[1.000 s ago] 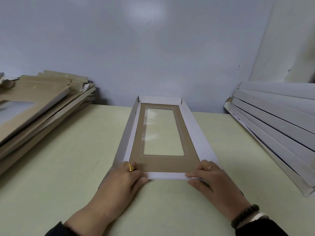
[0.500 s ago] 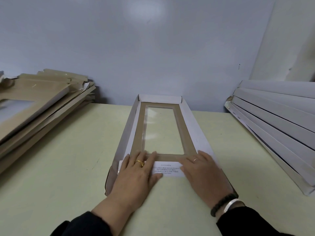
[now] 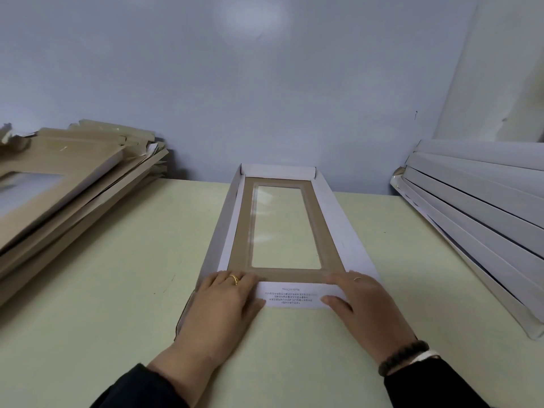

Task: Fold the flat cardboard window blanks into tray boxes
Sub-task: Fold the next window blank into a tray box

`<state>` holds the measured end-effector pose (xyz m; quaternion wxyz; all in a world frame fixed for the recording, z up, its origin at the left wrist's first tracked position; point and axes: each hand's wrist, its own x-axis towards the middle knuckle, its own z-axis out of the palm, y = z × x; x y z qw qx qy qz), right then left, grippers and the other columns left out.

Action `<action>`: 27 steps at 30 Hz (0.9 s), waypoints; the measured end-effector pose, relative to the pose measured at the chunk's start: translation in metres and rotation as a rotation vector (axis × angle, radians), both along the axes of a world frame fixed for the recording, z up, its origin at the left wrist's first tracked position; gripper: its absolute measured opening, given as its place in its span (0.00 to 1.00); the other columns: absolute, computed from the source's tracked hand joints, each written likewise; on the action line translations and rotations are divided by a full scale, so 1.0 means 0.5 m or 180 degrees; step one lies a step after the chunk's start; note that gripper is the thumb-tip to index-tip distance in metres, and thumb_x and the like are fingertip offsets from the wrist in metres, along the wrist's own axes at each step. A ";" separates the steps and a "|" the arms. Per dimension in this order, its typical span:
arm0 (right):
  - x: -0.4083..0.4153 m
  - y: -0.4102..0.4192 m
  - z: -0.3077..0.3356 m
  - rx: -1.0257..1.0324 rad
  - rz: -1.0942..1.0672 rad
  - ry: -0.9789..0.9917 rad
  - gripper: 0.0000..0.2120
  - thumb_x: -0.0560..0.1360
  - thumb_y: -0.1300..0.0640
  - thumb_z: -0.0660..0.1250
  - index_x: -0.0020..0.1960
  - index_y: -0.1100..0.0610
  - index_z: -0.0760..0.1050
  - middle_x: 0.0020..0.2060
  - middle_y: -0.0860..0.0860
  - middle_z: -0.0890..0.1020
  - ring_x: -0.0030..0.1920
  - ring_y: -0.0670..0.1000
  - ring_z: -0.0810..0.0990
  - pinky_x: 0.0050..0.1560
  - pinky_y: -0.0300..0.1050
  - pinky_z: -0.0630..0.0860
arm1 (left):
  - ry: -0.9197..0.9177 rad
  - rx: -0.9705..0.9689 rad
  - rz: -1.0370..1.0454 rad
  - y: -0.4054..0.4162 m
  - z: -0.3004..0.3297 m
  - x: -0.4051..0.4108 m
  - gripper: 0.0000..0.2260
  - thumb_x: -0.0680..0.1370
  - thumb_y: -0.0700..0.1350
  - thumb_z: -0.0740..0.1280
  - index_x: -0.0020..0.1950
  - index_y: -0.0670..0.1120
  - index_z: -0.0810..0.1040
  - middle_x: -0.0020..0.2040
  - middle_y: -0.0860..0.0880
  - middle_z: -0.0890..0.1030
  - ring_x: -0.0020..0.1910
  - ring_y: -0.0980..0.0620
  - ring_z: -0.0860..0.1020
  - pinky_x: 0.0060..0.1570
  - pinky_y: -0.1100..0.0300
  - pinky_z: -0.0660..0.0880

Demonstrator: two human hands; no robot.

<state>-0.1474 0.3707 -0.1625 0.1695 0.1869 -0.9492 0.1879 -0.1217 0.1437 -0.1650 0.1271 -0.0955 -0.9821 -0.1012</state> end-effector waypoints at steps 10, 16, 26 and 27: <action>0.044 -0.007 0.013 0.0050 0.0302 0.0068 0.21 0.67 0.34 0.60 0.37 0.52 0.73 0.34 0.41 0.75 0.36 0.48 0.76 0.34 0.42 0.73 | -0.0180 0.0493 -0.0284 -0.007 0.024 0.034 0.12 0.78 0.57 0.60 0.56 0.55 0.74 0.56 0.60 0.74 0.56 0.59 0.69 0.53 0.65 0.66; 0.018 -0.037 0.004 0.0112 0.0356 -0.0081 0.07 0.76 0.50 0.63 0.52 0.50 0.75 0.49 0.42 0.76 0.52 0.47 0.74 0.53 0.37 0.64 | -0.0025 0.0317 -0.0218 0.011 0.025 0.024 0.13 0.79 0.54 0.58 0.64 0.56 0.69 0.56 0.57 0.71 0.59 0.56 0.66 0.53 0.67 0.61; 0.056 -0.025 0.035 0.0391 0.0515 0.1288 0.09 0.70 0.62 0.62 0.31 0.57 0.75 0.30 0.49 0.76 0.30 0.52 0.75 0.37 0.41 0.66 | 0.0152 0.0942 0.0438 -0.111 0.068 0.043 0.18 0.73 0.32 0.65 0.47 0.57 0.82 0.41 0.57 0.76 0.44 0.51 0.73 0.41 0.63 0.66; 0.061 -0.021 0.037 0.0364 0.0597 0.1342 0.11 0.71 0.61 0.60 0.32 0.57 0.75 0.30 0.49 0.76 0.30 0.52 0.74 0.36 0.41 0.66 | -0.0062 0.1103 0.0418 -0.121 0.062 0.047 0.20 0.73 0.31 0.64 0.45 0.59 0.82 0.44 0.56 0.76 0.45 0.52 0.75 0.39 0.65 0.69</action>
